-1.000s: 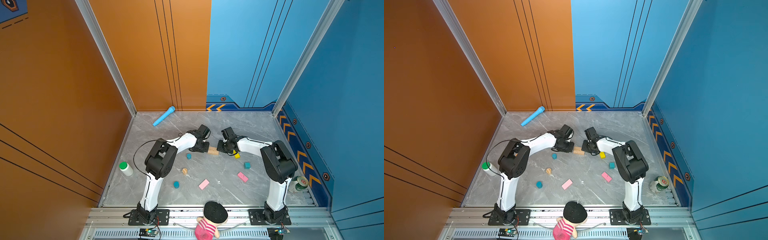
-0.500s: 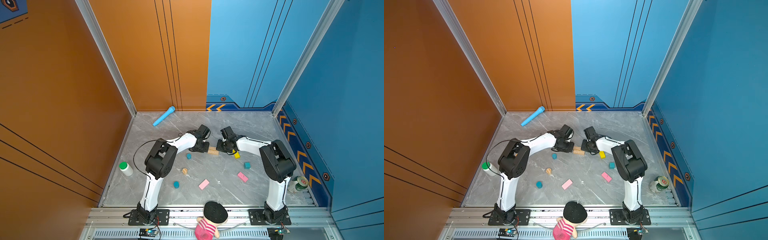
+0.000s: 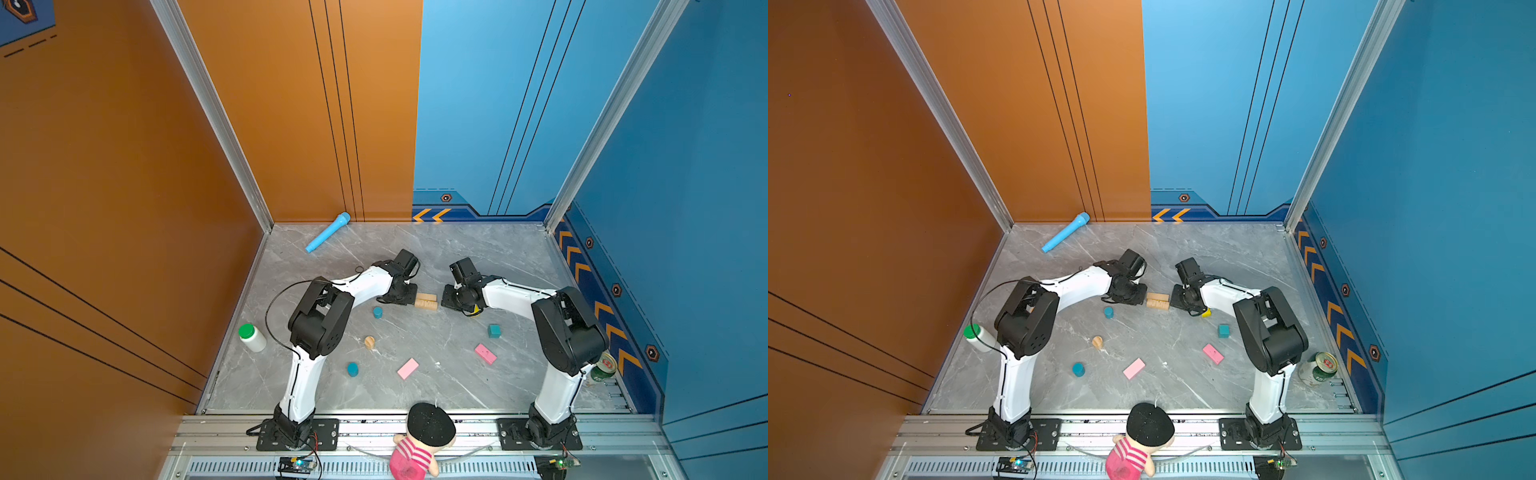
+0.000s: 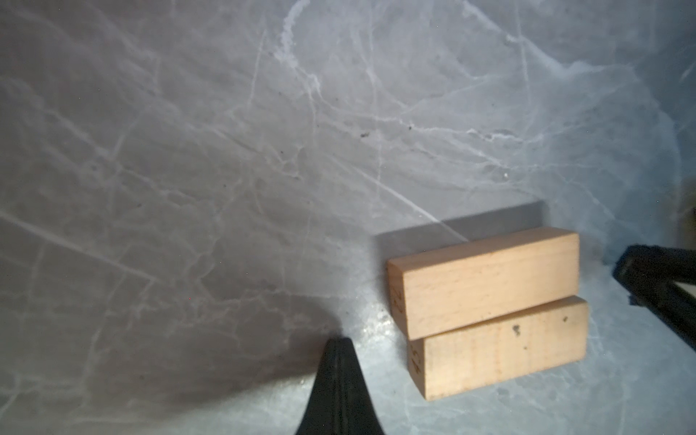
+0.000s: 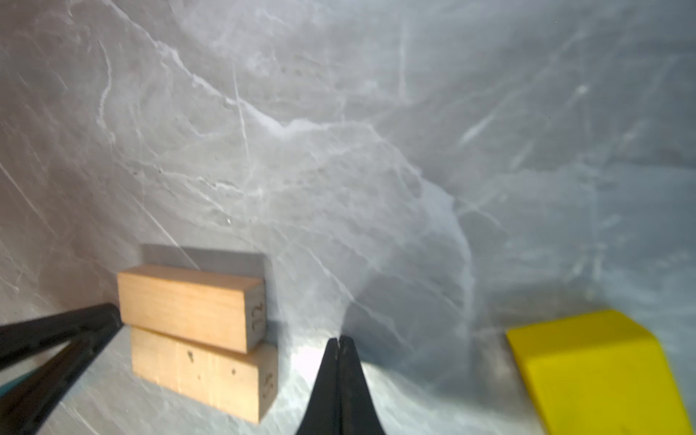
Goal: Build the wood block tower
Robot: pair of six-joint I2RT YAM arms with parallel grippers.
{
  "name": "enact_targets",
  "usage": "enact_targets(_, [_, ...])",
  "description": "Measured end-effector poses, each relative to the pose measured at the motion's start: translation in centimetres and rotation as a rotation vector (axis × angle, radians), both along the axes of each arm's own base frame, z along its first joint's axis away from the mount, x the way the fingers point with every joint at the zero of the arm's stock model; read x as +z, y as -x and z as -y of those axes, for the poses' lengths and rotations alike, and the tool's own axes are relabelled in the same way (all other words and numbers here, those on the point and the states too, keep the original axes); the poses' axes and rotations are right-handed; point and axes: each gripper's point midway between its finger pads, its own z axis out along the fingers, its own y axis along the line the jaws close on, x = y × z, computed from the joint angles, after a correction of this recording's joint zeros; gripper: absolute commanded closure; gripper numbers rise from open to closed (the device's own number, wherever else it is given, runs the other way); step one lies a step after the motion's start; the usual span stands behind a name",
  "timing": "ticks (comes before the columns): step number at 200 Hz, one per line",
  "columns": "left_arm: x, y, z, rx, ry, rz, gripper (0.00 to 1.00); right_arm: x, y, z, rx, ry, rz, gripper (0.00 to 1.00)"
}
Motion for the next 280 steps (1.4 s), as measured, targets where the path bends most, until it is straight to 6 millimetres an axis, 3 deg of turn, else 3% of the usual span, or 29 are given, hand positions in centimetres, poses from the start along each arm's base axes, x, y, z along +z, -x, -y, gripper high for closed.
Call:
enact_targets(36, [0.0,0.0,0.0,0.0,0.0,0.002,1.0,-0.5,1.8,0.0,0.004,0.003,-0.02,1.0])
enact_targets(82, [0.0,0.0,-0.2,0.004,-0.006,0.004,1.0,-0.5,2.1,-1.3,0.021,-0.012,-0.009,1.0])
enact_targets(167, [0.0,0.0,-0.3,0.004,-0.005,0.004,1.0,-0.4,0.8,-2.8,0.03,-0.033,0.015,1.0])
enact_targets(280, [0.0,0.0,-0.3,0.004,-0.005,0.004,1.0,-0.4,-0.1,-3.3,0.03,-0.037,0.022,1.0])
